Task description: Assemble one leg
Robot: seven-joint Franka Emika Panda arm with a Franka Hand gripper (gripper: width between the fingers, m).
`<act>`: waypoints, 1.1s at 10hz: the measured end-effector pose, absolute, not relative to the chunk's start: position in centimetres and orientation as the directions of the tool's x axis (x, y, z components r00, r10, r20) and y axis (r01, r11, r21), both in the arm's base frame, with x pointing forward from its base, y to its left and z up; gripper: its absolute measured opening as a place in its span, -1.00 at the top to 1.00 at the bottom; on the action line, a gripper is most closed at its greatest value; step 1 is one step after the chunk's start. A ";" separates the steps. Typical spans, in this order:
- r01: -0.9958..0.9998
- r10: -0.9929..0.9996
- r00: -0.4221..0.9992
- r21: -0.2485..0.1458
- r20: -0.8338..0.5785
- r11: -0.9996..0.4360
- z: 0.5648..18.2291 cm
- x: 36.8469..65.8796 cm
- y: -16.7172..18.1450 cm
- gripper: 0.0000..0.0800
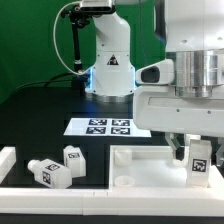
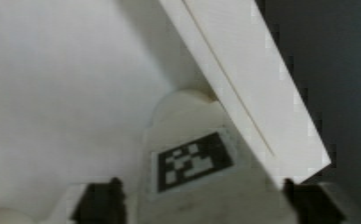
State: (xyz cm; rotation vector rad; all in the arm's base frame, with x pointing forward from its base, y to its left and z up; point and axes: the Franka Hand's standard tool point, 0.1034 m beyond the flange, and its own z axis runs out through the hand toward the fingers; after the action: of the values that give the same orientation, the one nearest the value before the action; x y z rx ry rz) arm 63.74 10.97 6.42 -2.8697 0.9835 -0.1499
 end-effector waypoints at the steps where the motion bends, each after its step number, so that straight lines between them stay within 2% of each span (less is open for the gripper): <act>1: -0.669 -0.679 0.732 -0.135 0.047 -0.731 6.4 63.7 11.0 0.30; 2: -0.725 -0.735 0.677 -0.138 0.036 -0.675 6.4 63.7 11.0 0.29; 4: -0.902 -0.909 0.417 -0.129 -0.014 -0.412 6.4 63.8 11.0 0.29; 7: -0.985 -0.981 -0.126 -0.096 -0.145 0.140 6.3 64.0 10.8 0.29; 8: -0.968 -0.963 -0.221 -0.081 -0.155 0.236 6.3 63.9 10.8 0.29; 10: -0.972 -0.966 -0.208 -0.083 -0.153 0.222 6.3 63.9 10.9 0.29; 11: -0.990 -0.987 -0.086 -0.101 -0.135 0.100 6.3 63.9 10.9 0.29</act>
Offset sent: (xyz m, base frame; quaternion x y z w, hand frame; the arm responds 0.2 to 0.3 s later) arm 0.0055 -0.0062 -0.0038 -0.0618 0.0029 0.3209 0.9451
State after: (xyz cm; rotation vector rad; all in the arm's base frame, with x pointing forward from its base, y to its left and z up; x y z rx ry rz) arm 63.91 10.93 6.32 -2.0013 2.1987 0.0247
